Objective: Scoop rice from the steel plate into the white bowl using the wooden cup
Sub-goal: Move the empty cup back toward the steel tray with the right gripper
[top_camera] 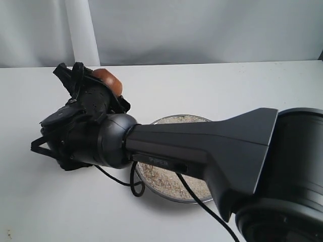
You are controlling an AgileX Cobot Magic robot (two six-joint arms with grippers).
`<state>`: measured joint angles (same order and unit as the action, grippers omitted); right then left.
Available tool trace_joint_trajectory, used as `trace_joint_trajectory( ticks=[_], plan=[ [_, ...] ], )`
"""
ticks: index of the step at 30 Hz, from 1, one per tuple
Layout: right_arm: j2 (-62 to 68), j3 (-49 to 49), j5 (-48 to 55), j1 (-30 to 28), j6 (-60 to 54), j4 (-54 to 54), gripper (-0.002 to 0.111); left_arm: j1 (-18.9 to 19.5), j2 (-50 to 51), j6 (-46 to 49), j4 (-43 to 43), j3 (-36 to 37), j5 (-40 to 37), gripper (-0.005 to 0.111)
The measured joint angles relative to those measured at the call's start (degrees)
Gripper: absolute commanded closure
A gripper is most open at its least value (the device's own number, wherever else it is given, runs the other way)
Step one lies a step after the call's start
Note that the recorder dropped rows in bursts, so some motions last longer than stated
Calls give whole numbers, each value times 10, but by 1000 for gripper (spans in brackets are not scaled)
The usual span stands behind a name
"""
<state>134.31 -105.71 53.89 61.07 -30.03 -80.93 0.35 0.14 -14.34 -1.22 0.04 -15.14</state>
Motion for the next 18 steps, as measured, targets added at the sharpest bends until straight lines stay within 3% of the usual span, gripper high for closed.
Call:
trace_joint_trajectory(
  ticks=[6, 14, 18],
  plan=[
    [-1, 0, 12, 0, 46, 28, 108, 0, 0, 0, 0, 0, 0, 107],
    [-160, 0, -34, -46, 75, 378, 108, 0, 0, 0, 0, 0, 0, 107],
    [-198, 0, -2, -64, 65, 425, 108, 0, 0, 0, 0, 0, 0, 107]
  ],
)
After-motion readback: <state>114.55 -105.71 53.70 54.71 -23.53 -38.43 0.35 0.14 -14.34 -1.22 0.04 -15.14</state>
